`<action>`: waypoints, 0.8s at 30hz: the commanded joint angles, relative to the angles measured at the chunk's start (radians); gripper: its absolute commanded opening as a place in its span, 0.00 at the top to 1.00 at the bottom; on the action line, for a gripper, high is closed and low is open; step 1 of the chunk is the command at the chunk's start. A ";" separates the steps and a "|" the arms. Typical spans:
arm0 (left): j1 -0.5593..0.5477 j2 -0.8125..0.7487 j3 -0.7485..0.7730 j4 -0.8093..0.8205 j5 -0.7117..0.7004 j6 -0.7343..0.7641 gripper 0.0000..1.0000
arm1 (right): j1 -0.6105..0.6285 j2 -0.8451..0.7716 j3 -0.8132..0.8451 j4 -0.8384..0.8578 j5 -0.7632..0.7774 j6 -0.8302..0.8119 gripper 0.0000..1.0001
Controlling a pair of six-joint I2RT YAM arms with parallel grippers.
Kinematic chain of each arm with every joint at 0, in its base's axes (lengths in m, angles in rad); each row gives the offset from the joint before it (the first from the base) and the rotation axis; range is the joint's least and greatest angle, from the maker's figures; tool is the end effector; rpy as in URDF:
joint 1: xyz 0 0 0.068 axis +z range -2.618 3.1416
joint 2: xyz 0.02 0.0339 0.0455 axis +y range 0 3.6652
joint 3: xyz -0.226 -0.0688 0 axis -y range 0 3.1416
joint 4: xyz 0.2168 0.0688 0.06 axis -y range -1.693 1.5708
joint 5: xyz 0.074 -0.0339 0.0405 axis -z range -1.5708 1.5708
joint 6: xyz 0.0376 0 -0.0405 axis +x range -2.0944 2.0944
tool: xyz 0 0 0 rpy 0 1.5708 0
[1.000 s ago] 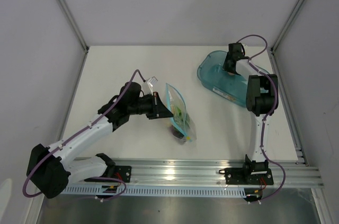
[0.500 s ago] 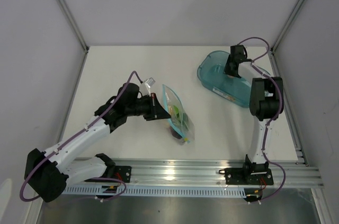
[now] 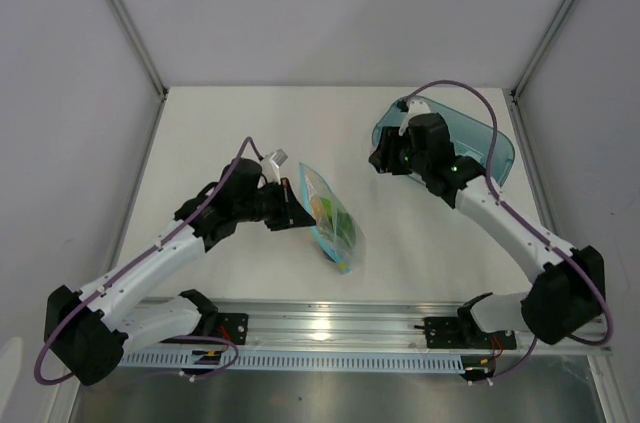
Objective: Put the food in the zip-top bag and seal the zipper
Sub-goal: Place the fake vegetable in the zipper food storage bag.
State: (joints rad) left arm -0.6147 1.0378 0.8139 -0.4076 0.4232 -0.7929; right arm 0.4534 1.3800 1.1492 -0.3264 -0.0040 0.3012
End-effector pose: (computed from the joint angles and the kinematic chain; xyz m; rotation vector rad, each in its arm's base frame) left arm 0.1686 -0.1379 0.2546 0.0474 2.4301 -1.1893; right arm 0.2666 0.1301 0.2852 -0.1667 2.1547 0.4460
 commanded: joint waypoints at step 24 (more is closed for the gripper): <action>-0.005 -0.021 0.059 -0.005 -0.020 -0.022 0.99 | 0.565 -0.193 0.058 -0.106 0.036 -0.059 0.90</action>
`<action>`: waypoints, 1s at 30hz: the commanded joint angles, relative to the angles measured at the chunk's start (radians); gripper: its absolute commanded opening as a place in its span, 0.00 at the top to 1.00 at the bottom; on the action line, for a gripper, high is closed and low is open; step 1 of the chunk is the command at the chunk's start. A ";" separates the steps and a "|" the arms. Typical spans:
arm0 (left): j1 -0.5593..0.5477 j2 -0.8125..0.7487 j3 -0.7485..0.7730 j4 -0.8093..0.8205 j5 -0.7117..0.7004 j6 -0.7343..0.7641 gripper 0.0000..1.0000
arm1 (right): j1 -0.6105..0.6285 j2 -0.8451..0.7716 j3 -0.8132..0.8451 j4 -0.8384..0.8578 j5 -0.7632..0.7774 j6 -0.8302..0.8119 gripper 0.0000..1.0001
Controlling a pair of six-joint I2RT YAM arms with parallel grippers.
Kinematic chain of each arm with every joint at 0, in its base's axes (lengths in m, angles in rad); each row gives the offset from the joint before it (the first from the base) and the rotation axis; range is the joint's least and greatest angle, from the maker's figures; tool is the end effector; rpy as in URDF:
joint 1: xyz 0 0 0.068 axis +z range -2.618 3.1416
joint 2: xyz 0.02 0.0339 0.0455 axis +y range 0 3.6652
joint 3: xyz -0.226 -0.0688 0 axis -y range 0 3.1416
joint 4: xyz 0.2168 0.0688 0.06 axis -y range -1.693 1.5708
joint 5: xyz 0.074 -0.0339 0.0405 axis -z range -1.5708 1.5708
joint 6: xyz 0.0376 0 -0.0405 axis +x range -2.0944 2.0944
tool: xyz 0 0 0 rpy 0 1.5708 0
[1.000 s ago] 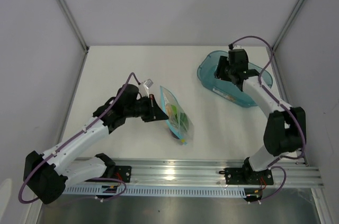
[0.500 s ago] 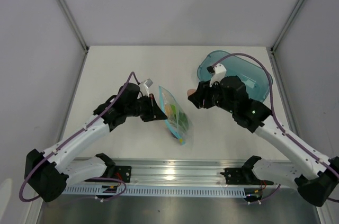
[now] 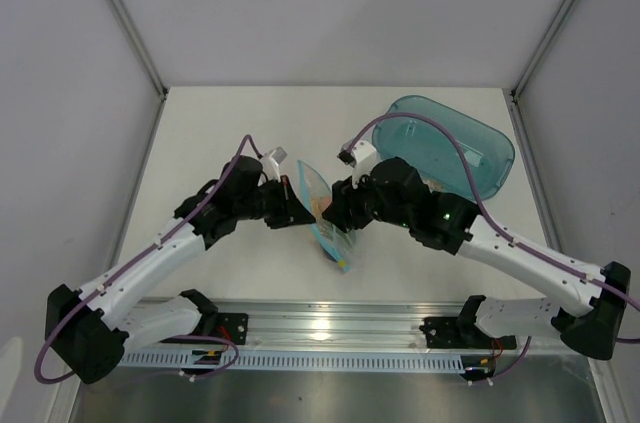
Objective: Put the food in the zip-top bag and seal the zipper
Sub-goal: Place the fake vegetable in the zipper food storage bag.
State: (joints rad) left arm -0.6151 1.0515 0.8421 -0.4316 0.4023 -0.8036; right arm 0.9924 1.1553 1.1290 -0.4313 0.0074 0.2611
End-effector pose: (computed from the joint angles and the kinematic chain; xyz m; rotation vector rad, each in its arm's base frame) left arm 0.1707 -0.1386 0.2584 0.0187 2.4388 -1.1680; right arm 0.1354 0.2068 0.3252 -0.7530 1.9804 0.7668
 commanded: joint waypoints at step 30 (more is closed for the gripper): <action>-0.003 -0.047 -0.003 0.119 0.141 0.007 0.99 | 0.133 0.210 0.265 -0.092 0.419 -0.003 0.01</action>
State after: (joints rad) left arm -0.6102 1.0286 0.8425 -0.3874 0.4572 -0.8024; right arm 1.1095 1.4097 1.3617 -0.5304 0.3729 0.2707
